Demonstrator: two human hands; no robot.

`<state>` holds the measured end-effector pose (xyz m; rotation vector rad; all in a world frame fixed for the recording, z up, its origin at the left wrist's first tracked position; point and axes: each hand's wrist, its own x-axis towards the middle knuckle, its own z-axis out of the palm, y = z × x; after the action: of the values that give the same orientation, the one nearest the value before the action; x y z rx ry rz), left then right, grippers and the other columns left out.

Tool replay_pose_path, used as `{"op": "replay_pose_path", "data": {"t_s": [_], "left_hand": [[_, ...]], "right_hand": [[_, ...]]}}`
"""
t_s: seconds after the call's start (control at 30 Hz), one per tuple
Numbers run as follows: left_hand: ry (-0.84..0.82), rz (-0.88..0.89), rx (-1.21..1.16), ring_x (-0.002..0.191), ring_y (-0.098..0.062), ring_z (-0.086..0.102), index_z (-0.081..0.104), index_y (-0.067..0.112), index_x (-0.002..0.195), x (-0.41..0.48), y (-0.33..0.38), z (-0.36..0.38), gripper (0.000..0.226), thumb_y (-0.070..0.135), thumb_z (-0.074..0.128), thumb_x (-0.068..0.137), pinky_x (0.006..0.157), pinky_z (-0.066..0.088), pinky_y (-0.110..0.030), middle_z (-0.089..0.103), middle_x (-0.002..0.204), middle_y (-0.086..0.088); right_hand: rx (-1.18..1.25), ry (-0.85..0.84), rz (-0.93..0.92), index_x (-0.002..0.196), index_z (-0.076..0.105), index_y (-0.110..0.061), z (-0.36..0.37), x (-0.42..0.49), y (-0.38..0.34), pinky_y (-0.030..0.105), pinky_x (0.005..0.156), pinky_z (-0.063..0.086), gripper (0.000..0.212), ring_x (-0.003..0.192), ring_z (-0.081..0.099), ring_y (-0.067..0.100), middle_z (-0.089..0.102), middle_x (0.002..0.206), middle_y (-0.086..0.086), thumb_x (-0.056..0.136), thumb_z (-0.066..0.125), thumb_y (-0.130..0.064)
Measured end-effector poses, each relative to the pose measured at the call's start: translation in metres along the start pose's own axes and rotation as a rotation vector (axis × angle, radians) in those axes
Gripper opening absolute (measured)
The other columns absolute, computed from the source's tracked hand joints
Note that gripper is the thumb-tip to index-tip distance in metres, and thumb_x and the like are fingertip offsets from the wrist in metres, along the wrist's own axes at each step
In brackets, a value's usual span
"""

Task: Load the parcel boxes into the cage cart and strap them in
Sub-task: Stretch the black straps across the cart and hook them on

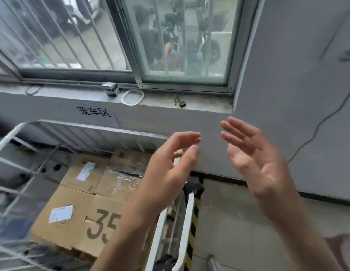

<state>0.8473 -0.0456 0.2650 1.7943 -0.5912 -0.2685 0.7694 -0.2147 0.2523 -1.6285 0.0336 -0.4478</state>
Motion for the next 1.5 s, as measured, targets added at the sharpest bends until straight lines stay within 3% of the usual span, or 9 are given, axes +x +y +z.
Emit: {"op": "replay_pose_path", "data": {"t_s": [0.23, 0.4, 0.57, 0.63, 0.9, 1.03, 1.17, 1.3, 1.5], "left_hand": [[0.063, -0.124, 0.193, 0.119, 0.0, 0.059, 0.061, 0.039, 0.126, 0.002, -0.034, 0.029, 0.029, 0.039, 0.051, 0.099, 0.097, 0.053, -0.032, 0.065, 0.122, 0.025], [0.058, -0.224, 0.283, 0.117, 0.003, 0.058, 0.06, 0.035, 0.132, 0.0, -0.092, 0.056, 0.036, 0.039, 0.051, 0.097, 0.093, 0.052, -0.024, 0.063, 0.126, 0.022], [0.048, -0.462, 0.215, 0.119, 0.009, 0.051, 0.051, 0.031, 0.143, -0.008, -0.183, 0.096, 0.046, 0.032, 0.055, 0.097, 0.101, 0.044, -0.021, 0.056, 0.133, 0.016], [0.022, -0.514, 0.316, 0.125, -0.002, 0.049, 0.047, 0.026, 0.145, -0.012, -0.221, 0.109, 0.048, 0.027, 0.056, 0.098, 0.101, 0.04, -0.018, 0.054, 0.135, 0.012], [-0.353, -0.497, 1.05, 0.154, -0.032, 0.007, 0.016, 0.018, 0.159, 0.029, -0.335, 0.134, 0.072, 0.032, 0.053, 0.098, 0.123, 0.01, -0.056, 0.021, 0.165, -0.01], [-0.422, -0.419, 1.242, 0.136, -0.034, 0.037, 0.048, 0.021, 0.138, 0.042, -0.353, 0.135, 0.045, 0.032, 0.054, 0.095, 0.112, 0.026, -0.057, 0.057, 0.137, -0.007], [-0.3, -0.345, 1.151, 0.117, -0.024, 0.053, 0.064, 0.024, 0.11, 0.038, -0.342, 0.135, 0.017, 0.024, 0.057, 0.095, 0.108, 0.032, -0.051, 0.07, 0.106, 0.004], [-0.051, -0.421, 0.734, 0.099, -0.021, 0.063, 0.065, 0.025, 0.122, 0.04, -0.296, 0.111, 0.027, 0.023, 0.059, 0.096, 0.089, 0.05, -0.041, 0.071, 0.104, 0.003], [0.132, -0.33, 0.57, 0.091, -0.008, 0.066, 0.07, 0.026, 0.119, 0.039, -0.17, 0.047, 0.028, 0.032, 0.069, 0.091, 0.081, 0.055, -0.033, 0.072, 0.1, 0.012]], "right_hand": [[-0.012, -0.065, 0.188, 0.134, 0.051, -0.054, -0.032, 0.003, 0.044, 0.034, 0.103, 0.048, 0.048, 0.129, 0.052, -0.003, 0.057, 0.137, -0.024, 0.086, 0.056, -0.054], [-0.148, -0.123, 0.282, 0.133, 0.05, -0.058, -0.038, -0.008, 0.094, 0.023, 0.106, 0.035, 0.046, 0.134, 0.038, -0.013, 0.047, 0.141, -0.035, 0.087, 0.054, -0.055], [-0.37, -0.182, 0.424, 0.139, 0.052, -0.041, -0.032, -0.019, 0.19, 0.031, 0.118, 0.025, 0.046, 0.146, 0.024, 0.0, 0.043, 0.144, -0.026, 0.095, 0.062, -0.036], [-0.442, -0.278, 0.514, 0.144, 0.048, -0.036, -0.023, -0.022, 0.233, 0.033, 0.116, 0.026, 0.051, 0.147, 0.024, 0.007, 0.045, 0.145, -0.019, 0.095, 0.061, -0.034], [-0.593, -0.536, 0.707, 0.152, 0.036, -0.028, 0.005, -0.035, 0.332, 0.036, 0.113, 0.035, 0.061, 0.144, 0.036, 0.017, 0.041, 0.156, -0.005, 0.096, 0.058, -0.034], [-0.576, -0.552, 0.749, 0.153, 0.034, -0.03, 0.004, -0.048, 0.336, 0.035, 0.113, 0.034, 0.062, 0.144, 0.035, 0.015, 0.04, 0.157, -0.006, 0.095, 0.056, -0.033], [-0.579, -0.559, 0.769, 0.153, 0.034, -0.03, -0.006, -0.047, 0.325, 0.036, 0.112, 0.035, 0.061, 0.143, 0.036, 0.015, 0.039, 0.157, -0.006, 0.096, 0.054, -0.033], [-0.566, -0.541, 0.741, 0.153, 0.033, -0.031, -0.014, -0.027, 0.301, 0.036, 0.111, 0.036, 0.061, 0.143, 0.037, 0.016, 0.039, 0.157, -0.005, 0.097, 0.056, -0.033], [-0.512, -0.674, 0.594, 0.155, 0.028, -0.034, 0.018, 0.021, 0.239, 0.039, 0.109, 0.041, 0.073, 0.14, 0.042, 0.018, 0.041, 0.156, -0.006, 0.093, 0.065, -0.041]]}}
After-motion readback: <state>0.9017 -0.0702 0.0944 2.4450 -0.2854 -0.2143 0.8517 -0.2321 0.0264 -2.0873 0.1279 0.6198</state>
